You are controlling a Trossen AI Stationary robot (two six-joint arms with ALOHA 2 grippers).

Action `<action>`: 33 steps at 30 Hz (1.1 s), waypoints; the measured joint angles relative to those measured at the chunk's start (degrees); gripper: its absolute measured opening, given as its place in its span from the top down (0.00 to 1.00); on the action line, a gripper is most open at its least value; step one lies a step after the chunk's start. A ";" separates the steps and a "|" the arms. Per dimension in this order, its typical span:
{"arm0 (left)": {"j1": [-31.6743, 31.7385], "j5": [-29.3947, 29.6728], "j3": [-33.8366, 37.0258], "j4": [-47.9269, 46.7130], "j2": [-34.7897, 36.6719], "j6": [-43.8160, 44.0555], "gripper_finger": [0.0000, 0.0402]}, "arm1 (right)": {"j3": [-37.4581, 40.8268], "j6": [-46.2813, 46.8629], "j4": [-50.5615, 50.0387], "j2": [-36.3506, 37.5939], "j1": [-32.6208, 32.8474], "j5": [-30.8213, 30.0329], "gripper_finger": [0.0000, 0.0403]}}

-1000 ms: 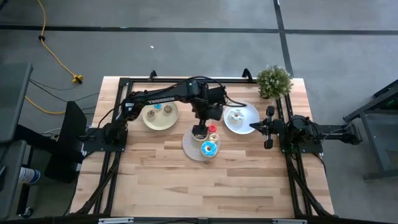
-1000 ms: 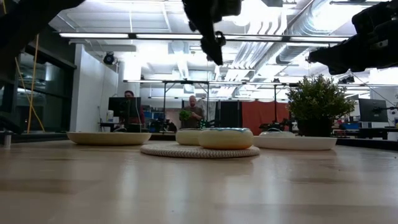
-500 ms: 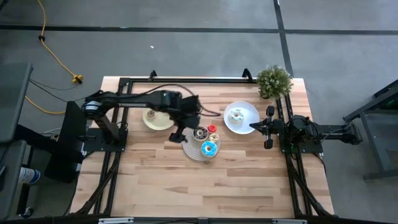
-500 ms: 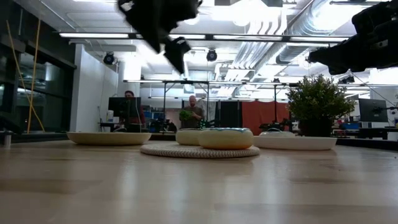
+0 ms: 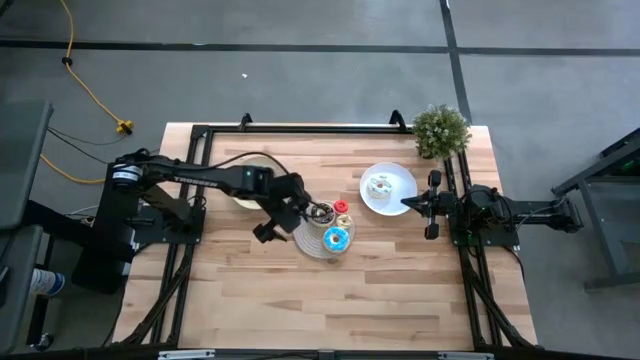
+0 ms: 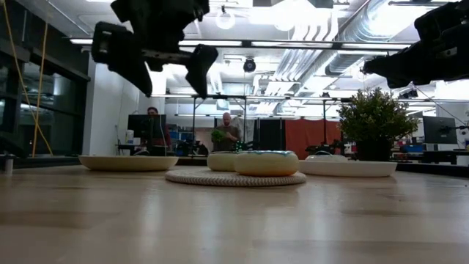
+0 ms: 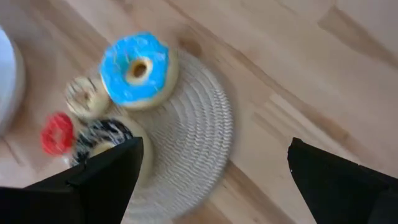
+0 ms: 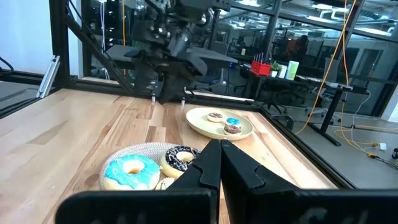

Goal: Pick & Place donuts
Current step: Put the large black donut on the white plate

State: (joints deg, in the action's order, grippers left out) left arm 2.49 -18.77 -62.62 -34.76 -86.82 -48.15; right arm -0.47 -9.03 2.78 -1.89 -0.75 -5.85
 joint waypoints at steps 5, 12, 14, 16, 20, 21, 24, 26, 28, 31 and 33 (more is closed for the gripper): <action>0.06 0.53 0.31 3.64 -2.54 -4.09 0.04 | 0.00 -0.01 -0.02 -0.08 0.00 0.00 1.00; 0.13 4.34 0.27 7.55 -6.46 -2.59 0.04 | 0.00 0.00 0.01 -0.02 0.00 0.00 1.00; 0.16 4.37 0.28 8.47 -7.49 -2.53 0.04 | 0.00 0.01 0.01 -0.02 0.01 0.00 1.00; 0.73 4.37 0.26 8.97 -8.16 -2.55 0.04 | 0.00 0.02 0.01 -0.02 0.00 0.00 1.00; 0.98 5.31 -0.16 10.95 -9.67 -2.47 0.04 | 0.00 0.00 0.01 -0.02 0.00 0.00 1.00; 1.29 6.04 -0.12 10.21 -9.78 -2.46 0.04 | 0.00 0.00 -0.01 -0.02 0.00 0.00 1.00; 1.73 6.74 -1.08 11.88 -11.09 -2.62 0.04 | 0.00 0.01 -0.02 -0.02 0.00 0.00 1.00; 2.39 7.05 -1.39 10.48 -12.11 -2.53 0.04 | 0.00 0.02 -0.03 -0.02 0.00 0.00 1.00; 2.48 7.00 -2.38 10.65 -13.29 -2.44 0.04 | 0.00 -0.01 0.00 -0.02 0.00 0.00 1.00; 2.95 7.08 -3.21 10.68 -13.95 -2.37 0.04 | 0.00 -0.01 -0.02 -0.01 0.00 0.00 1.00; 3.12 7.23 -3.77 11.15 -15.04 -2.10 0.04 | 0.00 0.00 0.11 -0.08 0.00 -0.03 1.00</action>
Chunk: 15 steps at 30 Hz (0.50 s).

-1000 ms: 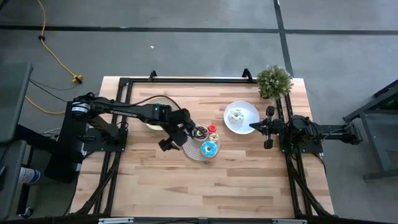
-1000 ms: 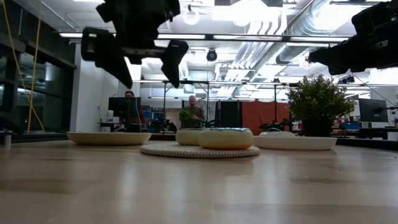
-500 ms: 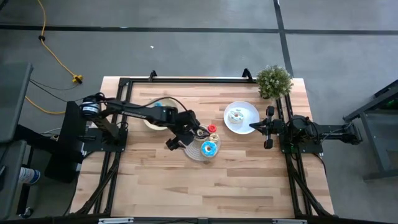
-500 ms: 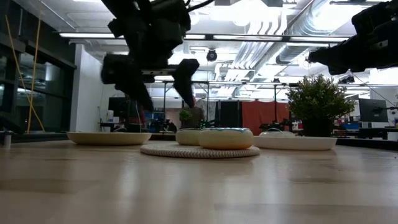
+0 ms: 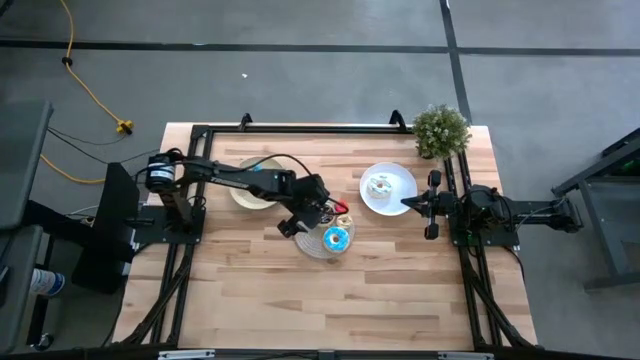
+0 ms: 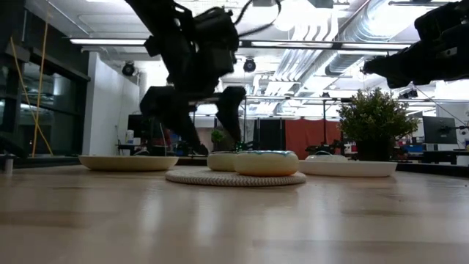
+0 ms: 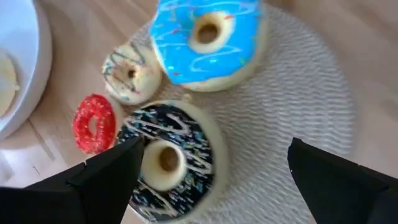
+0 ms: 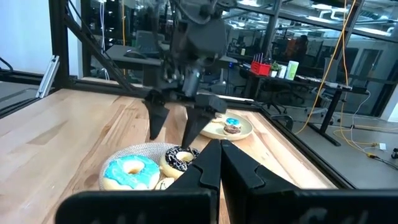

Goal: Pick & Place donuts
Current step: Put the large black donut on the white plate

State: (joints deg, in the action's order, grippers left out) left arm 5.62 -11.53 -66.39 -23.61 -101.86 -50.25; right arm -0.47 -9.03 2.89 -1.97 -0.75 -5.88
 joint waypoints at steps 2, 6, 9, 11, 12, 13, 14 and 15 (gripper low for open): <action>0.06 0.24 -0.15 -1.02 -0.62 0.66 0.04 | 0.00 0.00 -0.10 -0.24 0.00 0.03 1.00; 0.05 0.60 -0.54 -1.45 -1.43 1.19 0.04 | 0.00 0.01 -0.08 -0.62 0.00 0.03 1.00; 0.01 0.61 -0.57 -1.04 -2.44 1.18 0.04 | 0.00 -0.01 -0.13 -0.93 0.00 0.02 1.00; 0.01 0.65 -0.43 -1.95 -2.60 1.47 0.04 | 0.00 0.01 -0.07 -1.08 0.00 0.03 1.00; 0.01 0.68 -0.46 -1.85 -2.61 1.49 0.04 | 0.00 0.00 -0.06 -1.25 0.00 0.01 1.00; 0.01 0.79 -0.53 -1.46 -2.74 1.47 0.04 | 0.00 -0.01 -0.12 -1.39 0.02 0.03 1.00; 0.01 0.99 -0.54 -1.49 -2.89 1.47 0.04 | 0.00 -0.01 -0.12 -1.41 0.00 0.05 1.00; 0.01 1.39 -0.52 -1.85 -2.99 1.47 0.04 | 0.00 0.01 -0.08 -1.34 0.00 0.03 1.00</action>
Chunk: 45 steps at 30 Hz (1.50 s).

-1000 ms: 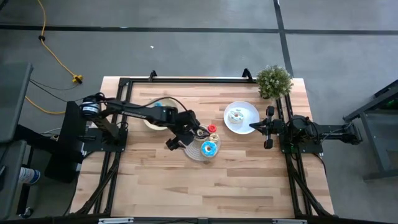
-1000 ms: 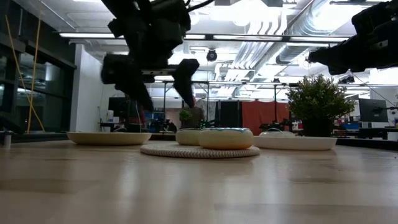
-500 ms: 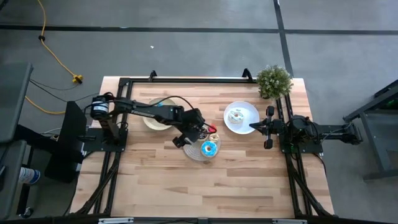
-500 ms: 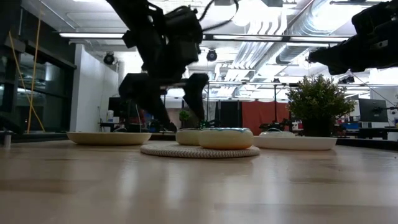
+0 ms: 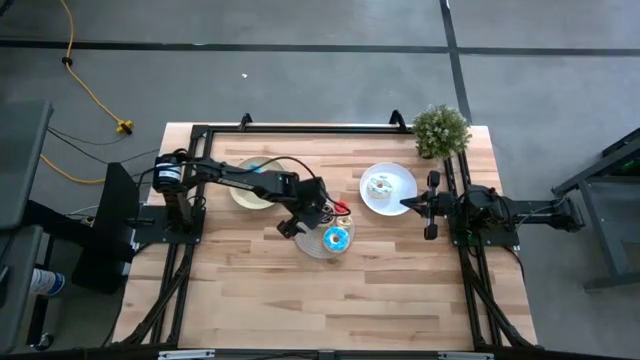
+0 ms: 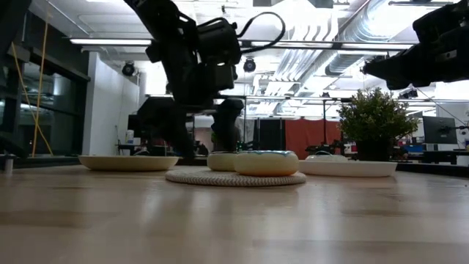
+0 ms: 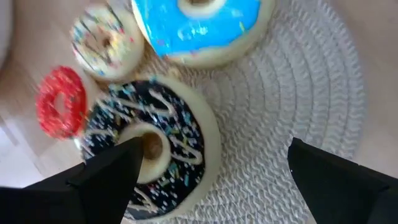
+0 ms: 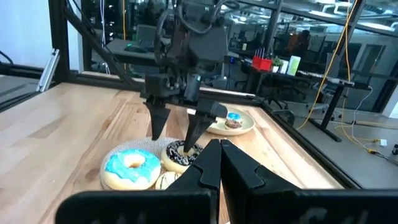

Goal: Pick & Place donuts
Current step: Put the large black donut on the white plate

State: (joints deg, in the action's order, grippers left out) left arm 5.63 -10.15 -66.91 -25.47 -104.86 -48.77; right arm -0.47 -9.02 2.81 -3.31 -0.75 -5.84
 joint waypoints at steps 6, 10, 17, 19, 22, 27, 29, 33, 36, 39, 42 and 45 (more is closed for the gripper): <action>0.00 0.45 0.10 0.26 -1.11 -0.28 0.04 | 0.00 -0.02 -0.04 -0.06 0.00 0.00 1.00; 0.00 0.54 -0.11 1.80 -2.11 0.40 0.04 | 0.00 -0.01 -0.02 -0.06 0.00 0.00 1.00; 0.00 0.73 -1.27 1.32 -2.78 4.42 0.09 | 0.00 -0.02 -0.02 -0.06 0.00 0.00 1.00; 0.00 0.90 -1.31 1.34 -2.78 4.58 0.13 | 0.00 -0.01 -0.02 -0.05 0.00 0.00 1.00; 0.00 0.90 -1.31 1.30 -2.78 5.43 0.20 | 0.00 -0.02 -0.03 -0.04 0.00 0.00 1.00; 0.00 0.92 -1.31 1.32 -2.78 8.22 0.31 | 0.00 -0.02 -0.02 -0.04 0.00 0.00 1.00; 0.00 1.46 -1.31 1.36 -2.78 9.05 0.34 | 0.00 -0.01 -0.02 -0.04 0.00 0.00 1.00; 0.00 3.11 -1.31 1.28 -2.78 10.27 0.40 | 0.00 0.00 -0.02 -0.04 0.00 0.00 1.00; 0.00 3.59 -1.33 1.16 -2.78 10.29 0.43 | 0.00 -0.02 -0.02 -0.04 0.00 0.00 1.00; 0.00 3.72 -1.33 1.09 -2.78 10.33 0.46 | 0.00 -0.01 -0.02 -0.04 0.00 0.00 1.00; 0.00 3.86 -1.33 0.98 -2.78 10.72 0.48 | 0.00 -0.02 -0.02 -0.04 0.00 0.00 1.00; 0.00 3.88 -1.33 0.93 -2.76 11.72 0.50 | 0.00 -0.02 -0.02 -0.04 0.00 0.00 1.00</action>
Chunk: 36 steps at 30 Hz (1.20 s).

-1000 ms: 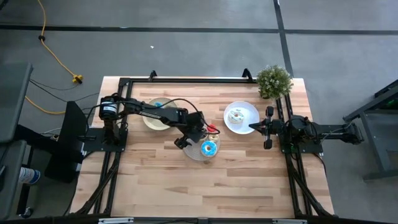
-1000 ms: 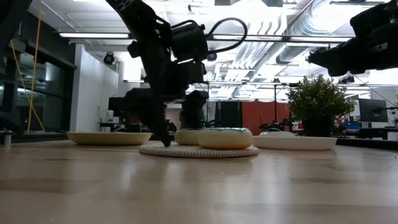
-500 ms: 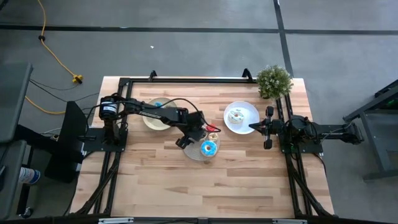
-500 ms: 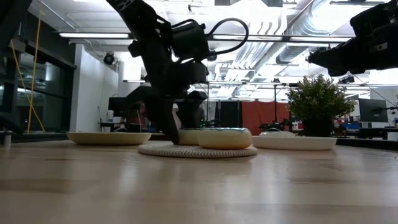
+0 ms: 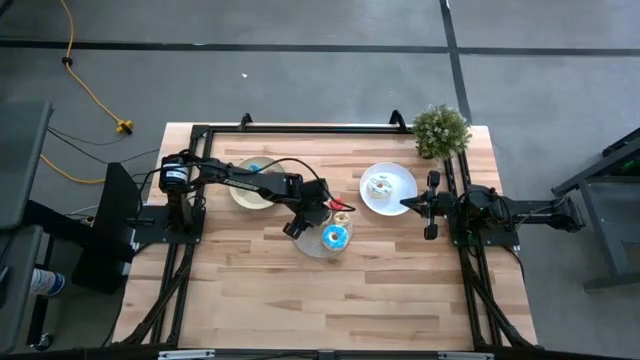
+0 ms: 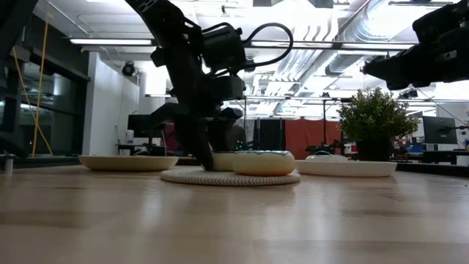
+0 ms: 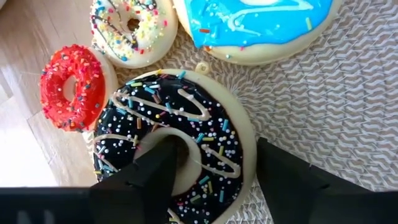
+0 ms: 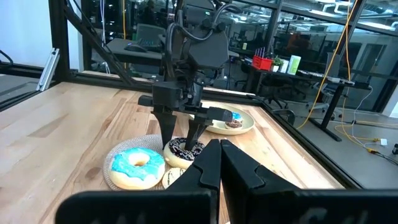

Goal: Pick & Place donuts
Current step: Put the large black donut on the white plate

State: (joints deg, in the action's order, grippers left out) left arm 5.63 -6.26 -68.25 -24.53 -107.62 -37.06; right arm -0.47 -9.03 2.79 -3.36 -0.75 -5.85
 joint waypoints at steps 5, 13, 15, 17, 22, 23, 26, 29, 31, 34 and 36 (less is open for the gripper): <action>0.00 0.00 -0.07 -0.62 0.00 0.09 0.51 | 0.00 0.02 0.00 0.00 0.00 0.00 1.00; 0.00 -0.07 -2.90 -4.32 0.00 1.35 0.51 | 0.00 0.00 0.00 0.00 0.00 0.00 1.00; 0.00 -0.09 -3.69 -5.07 0.00 1.39 0.51 | 0.00 0.00 0.00 0.00 0.00 0.00 1.00; 0.00 -0.09 -4.02 -5.64 0.00 1.38 0.51 | 0.00 0.01 0.00 0.00 0.00 0.00 1.00; 0.00 -0.11 -4.02 -5.74 0.00 1.40 0.51 | 0.00 0.00 0.00 0.00 0.00 0.00 1.00; 0.00 -0.13 -4.02 -5.75 0.00 1.40 0.51 | 0.00 0.02 0.00 0.00 0.00 0.00 1.00; 0.00 -0.17 -4.02 -5.70 0.00 1.40 0.51 | 0.00 0.00 0.00 0.00 0.00 0.00 1.00; 0.00 -0.17 -4.02 -5.69 0.00 1.40 0.51 | 0.00 0.00 0.00 0.00 0.00 0.00 1.00; 0.00 -0.17 -4.02 -5.66 0.00 1.40 0.51 | 0.00 0.01 0.00 0.00 0.01 0.00 1.00; 0.00 -0.17 -4.02 -5.61 -0.23 1.40 0.51 | 0.00 0.02 0.00 0.00 0.00 0.00 1.00; 0.00 -0.17 -4.02 -5.64 -0.24 1.42 0.51 | 0.00 0.00 0.00 0.00 0.00 0.00 1.00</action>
State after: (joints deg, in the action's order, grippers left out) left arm 5.63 -6.44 -72.27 -30.17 -107.85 -35.64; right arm -0.47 -9.04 2.79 -3.36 -0.75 -5.85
